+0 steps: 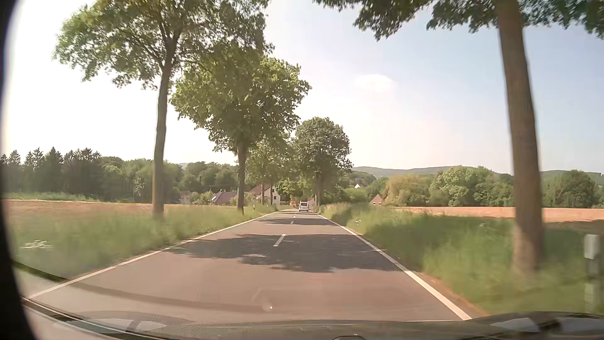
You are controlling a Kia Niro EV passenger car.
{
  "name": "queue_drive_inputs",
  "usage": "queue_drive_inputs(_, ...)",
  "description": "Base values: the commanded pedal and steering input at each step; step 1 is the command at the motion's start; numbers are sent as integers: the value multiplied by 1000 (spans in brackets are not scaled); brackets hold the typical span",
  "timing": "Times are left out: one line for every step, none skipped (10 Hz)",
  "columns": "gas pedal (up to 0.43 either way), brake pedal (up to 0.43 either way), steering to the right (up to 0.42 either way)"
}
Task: Follow the waypoints while adhering to traffic rules and regulations
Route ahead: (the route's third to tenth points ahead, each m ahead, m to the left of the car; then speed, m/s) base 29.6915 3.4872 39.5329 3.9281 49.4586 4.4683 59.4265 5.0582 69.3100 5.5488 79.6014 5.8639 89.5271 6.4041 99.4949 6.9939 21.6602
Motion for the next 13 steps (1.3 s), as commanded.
queue_drive_inputs(0,0,-13)
queue_drive_inputs(0,0,-11)
queue_drive_inputs(0,0,-10)
queue_drive_inputs(0,0,-10)
queue_drive_inputs(0,0,-10)
queue_drive_inputs(0,0,-10)
queue_drive_inputs(0,0,-9)
queue_drive_inputs(0,0,-9)
queue_drive_inputs(0,0,-8)
queue_drive_inputs(0,0,-8)
queue_drive_inputs(0,0,-8)
queue_drive_inputs(0,0,-8)
queue_drive_inputs(0,0,-8)
